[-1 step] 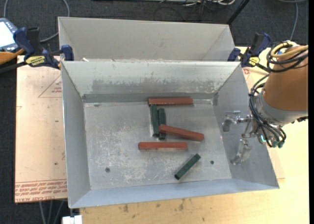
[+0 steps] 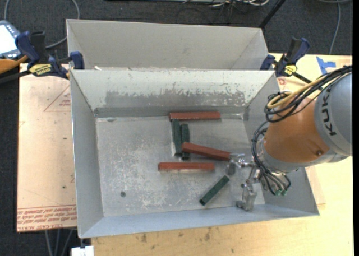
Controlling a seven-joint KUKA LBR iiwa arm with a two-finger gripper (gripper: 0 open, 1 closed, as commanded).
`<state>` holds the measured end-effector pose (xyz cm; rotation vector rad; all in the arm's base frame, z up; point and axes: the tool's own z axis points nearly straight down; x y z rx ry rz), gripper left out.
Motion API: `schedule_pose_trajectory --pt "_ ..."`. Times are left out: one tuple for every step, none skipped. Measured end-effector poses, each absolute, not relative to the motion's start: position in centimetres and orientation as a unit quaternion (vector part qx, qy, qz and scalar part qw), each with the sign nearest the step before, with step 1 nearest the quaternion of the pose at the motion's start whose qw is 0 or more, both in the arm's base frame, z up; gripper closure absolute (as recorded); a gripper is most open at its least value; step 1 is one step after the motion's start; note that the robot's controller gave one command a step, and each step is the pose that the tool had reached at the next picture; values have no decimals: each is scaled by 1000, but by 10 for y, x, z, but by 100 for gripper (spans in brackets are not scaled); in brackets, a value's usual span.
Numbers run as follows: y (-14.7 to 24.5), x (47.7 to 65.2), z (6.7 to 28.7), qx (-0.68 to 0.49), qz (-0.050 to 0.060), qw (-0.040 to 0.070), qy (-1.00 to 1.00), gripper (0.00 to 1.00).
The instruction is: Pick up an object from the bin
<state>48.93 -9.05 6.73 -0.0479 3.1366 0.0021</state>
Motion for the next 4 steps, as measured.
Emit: schedule_pose_trajectory --pt "-30 499 70 20 2 1 1000 0" --pt "-34 498 71 22 0 0 1000 100" --pt "4 526 185 16 1 6 1000 100" --pt "49 499 211 22 1 1 1000 100"
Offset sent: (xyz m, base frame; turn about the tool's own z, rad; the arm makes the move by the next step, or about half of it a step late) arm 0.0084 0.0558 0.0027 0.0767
